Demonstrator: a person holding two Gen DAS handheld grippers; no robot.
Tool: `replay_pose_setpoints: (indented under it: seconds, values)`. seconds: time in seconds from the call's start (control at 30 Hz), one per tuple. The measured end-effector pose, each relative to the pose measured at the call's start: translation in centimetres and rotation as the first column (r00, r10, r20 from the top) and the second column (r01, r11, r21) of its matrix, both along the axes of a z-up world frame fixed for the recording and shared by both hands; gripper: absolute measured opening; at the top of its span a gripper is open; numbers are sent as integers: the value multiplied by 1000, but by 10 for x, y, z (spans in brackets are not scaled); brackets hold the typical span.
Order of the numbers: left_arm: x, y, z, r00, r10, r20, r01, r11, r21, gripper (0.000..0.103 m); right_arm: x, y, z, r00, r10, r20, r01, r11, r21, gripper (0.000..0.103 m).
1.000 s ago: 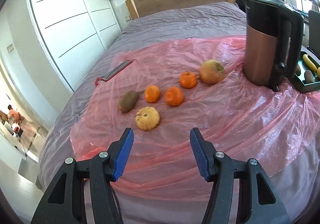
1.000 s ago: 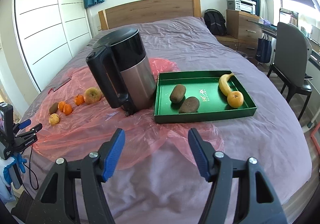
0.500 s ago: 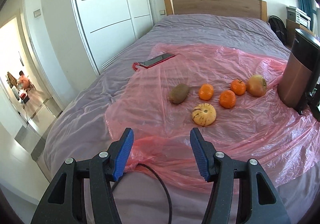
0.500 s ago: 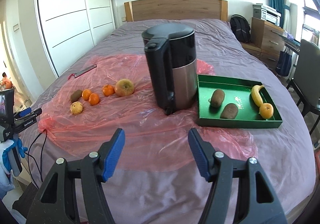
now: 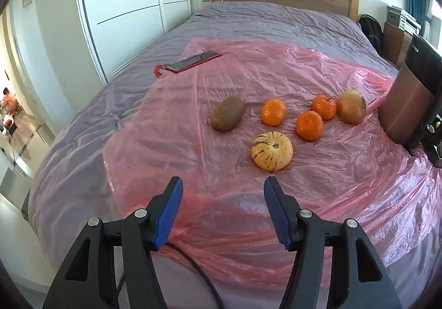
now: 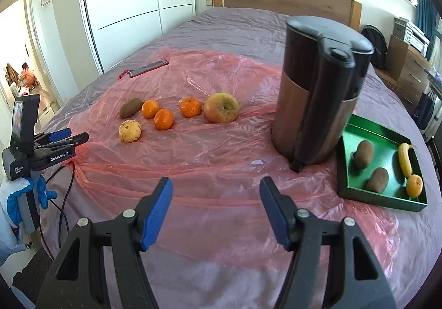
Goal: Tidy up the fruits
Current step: 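Withdraw both open tools from the tray back toward the remaining fruit, then grasp the striped squash with the left tool while the right tool grasps the apple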
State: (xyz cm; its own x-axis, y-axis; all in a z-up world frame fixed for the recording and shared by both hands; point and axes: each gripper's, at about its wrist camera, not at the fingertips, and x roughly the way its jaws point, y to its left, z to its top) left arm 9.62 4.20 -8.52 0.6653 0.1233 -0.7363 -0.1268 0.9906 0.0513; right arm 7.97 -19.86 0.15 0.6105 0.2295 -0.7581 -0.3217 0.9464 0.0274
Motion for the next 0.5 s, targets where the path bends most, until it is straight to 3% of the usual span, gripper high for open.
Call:
replay_pose_setpoints:
  seconds: [0.13,0.23,0.5]
  values:
    - [25,-5,-11,998,-55,-28,54,998,-32,57,30,20,-13,999,31,-17,-31,999,-12,70]
    - [44,-4,-19,994,-99,-49,95,992,-82,57,58,33,-24,999,39,-18,-40,999,-28,86]
    - [86,-6,-44,971,-203,-125,185,973,-142,59,134,52,-51,1000,19,2,-19,999,-47,103]
